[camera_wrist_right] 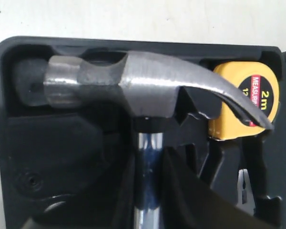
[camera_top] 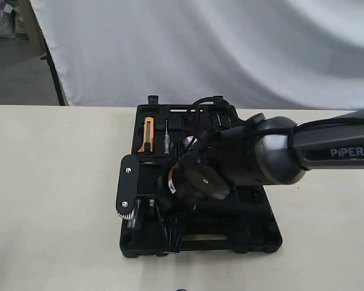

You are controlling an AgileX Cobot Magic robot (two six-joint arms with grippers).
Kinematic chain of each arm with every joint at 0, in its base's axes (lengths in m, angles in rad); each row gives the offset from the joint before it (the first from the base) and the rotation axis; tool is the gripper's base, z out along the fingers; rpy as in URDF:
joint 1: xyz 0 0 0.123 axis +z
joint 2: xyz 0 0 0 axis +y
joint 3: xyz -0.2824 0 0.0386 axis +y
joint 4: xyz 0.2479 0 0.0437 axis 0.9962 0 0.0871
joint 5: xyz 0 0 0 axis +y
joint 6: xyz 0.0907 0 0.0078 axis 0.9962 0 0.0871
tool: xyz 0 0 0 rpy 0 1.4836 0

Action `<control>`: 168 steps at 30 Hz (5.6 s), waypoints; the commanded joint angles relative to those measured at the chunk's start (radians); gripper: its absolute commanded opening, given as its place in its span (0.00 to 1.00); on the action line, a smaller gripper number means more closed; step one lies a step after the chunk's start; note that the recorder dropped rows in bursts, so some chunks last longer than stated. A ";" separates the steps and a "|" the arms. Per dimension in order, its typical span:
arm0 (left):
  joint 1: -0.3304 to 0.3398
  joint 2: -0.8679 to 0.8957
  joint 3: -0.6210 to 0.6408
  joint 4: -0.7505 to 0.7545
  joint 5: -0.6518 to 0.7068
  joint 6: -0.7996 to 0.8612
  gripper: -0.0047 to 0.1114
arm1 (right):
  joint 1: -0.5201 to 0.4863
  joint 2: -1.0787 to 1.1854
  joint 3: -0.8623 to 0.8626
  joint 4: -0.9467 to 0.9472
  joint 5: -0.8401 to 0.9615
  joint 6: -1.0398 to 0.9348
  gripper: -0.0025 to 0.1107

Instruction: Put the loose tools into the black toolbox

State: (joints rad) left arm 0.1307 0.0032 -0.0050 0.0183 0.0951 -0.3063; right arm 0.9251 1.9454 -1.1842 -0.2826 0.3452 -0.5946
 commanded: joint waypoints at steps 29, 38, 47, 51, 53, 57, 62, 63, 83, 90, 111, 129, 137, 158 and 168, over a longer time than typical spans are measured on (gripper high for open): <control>0.025 -0.003 -0.003 0.004 -0.007 -0.005 0.05 | -0.002 -0.013 -0.014 0.001 -0.052 -0.001 0.02; 0.025 -0.003 -0.003 0.004 -0.007 -0.005 0.05 | -0.008 0.044 -0.012 0.008 -0.030 -0.001 0.02; 0.025 -0.003 -0.003 0.004 -0.007 -0.005 0.05 | -0.004 0.074 -0.012 0.012 0.035 0.010 0.02; 0.025 -0.003 -0.003 0.004 -0.007 -0.005 0.05 | -0.017 -0.041 -0.012 0.012 0.035 0.060 0.02; 0.025 -0.003 -0.003 0.004 -0.007 -0.005 0.05 | -0.027 -0.082 -0.012 0.019 0.027 0.060 0.02; 0.025 -0.003 -0.003 0.004 -0.007 -0.005 0.05 | -0.028 -0.083 -0.010 0.031 0.030 0.057 0.02; 0.025 -0.003 -0.003 0.004 -0.007 -0.005 0.05 | -0.028 0.049 0.001 0.047 0.026 0.057 0.02; 0.025 -0.003 -0.003 0.004 -0.007 -0.005 0.05 | -0.028 0.074 0.001 0.045 0.028 0.056 0.02; 0.025 -0.003 -0.003 0.004 -0.007 -0.005 0.05 | -0.028 -0.041 -0.018 0.099 -0.023 0.057 0.02; 0.025 -0.003 -0.003 0.004 -0.007 -0.005 0.05 | -0.028 0.061 -0.018 0.106 0.023 0.066 0.02; 0.025 -0.003 -0.003 0.004 -0.007 -0.005 0.05 | -0.028 -0.113 -0.041 0.072 0.054 0.174 0.02; 0.025 -0.003 -0.003 0.004 -0.007 -0.005 0.05 | -0.028 0.094 -0.052 0.021 0.373 0.236 0.02; 0.025 -0.003 -0.003 0.004 -0.007 -0.005 0.05 | -0.028 -0.125 -0.144 0.021 0.314 0.311 0.02; 0.025 -0.003 -0.003 0.004 -0.007 -0.005 0.05 | -0.026 0.073 -0.140 0.195 0.124 0.314 0.02; 0.025 -0.003 -0.003 0.004 -0.007 -0.005 0.05 | -0.028 0.090 -0.157 0.156 0.213 0.302 0.02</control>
State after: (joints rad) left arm 0.1307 0.0032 -0.0050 0.0183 0.0951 -0.3063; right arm 0.9006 2.0683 -1.3413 -0.1119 0.4983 -0.2861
